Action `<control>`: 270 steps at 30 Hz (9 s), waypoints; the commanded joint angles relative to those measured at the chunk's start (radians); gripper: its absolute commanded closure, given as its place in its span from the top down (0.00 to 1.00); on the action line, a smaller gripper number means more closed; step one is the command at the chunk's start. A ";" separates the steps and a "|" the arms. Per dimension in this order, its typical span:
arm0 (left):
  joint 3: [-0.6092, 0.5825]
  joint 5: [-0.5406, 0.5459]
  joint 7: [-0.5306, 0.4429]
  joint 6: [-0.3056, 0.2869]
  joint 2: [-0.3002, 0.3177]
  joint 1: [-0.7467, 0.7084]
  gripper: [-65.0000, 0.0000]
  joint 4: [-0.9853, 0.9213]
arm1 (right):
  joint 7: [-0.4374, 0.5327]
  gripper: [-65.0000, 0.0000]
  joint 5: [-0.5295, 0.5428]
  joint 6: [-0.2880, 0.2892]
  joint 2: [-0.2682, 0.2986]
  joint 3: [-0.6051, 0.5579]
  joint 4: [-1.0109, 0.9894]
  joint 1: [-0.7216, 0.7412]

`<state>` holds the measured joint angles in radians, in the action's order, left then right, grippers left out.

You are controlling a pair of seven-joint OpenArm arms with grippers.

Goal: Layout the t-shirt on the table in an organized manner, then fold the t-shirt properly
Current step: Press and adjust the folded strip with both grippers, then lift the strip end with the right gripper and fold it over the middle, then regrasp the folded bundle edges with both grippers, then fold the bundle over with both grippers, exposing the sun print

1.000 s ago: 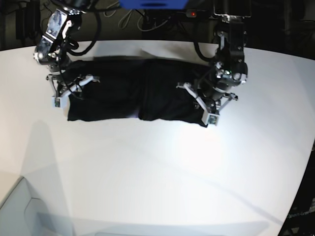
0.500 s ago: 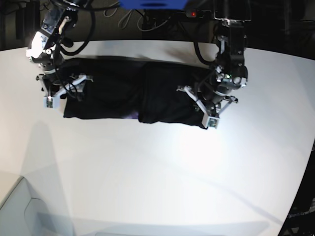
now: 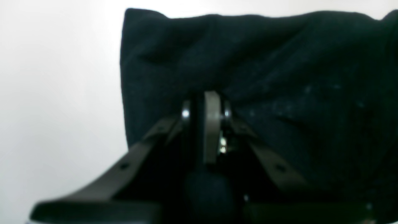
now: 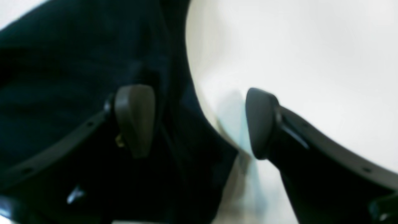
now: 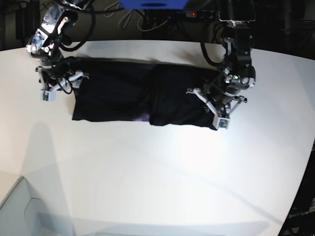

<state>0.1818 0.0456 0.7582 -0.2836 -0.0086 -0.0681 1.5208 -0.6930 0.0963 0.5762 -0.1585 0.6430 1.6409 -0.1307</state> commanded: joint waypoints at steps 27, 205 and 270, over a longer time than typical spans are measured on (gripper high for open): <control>-0.005 -0.010 0.010 0.008 0.000 0.011 0.08 0.016 | 0.023 0.72 0.018 0.043 0.004 -0.059 0.094 0.036; 0.407 -0.010 0.093 0.007 0.097 -0.028 0.43 0.240 | 0.230 0.38 0.199 0.006 0.053 -1.185 -0.055 0.022; 0.272 0.776 0.367 0.007 0.054 -0.012 0.00 0.192 | 0.224 0.69 0.199 -0.002 0.075 -0.701 0.129 -0.123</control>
<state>0.4492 0.8173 1.1336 -0.2768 0.0391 -0.0834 1.7016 -0.4969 0.2737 0.5682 -0.0803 -0.0551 1.7515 -0.2611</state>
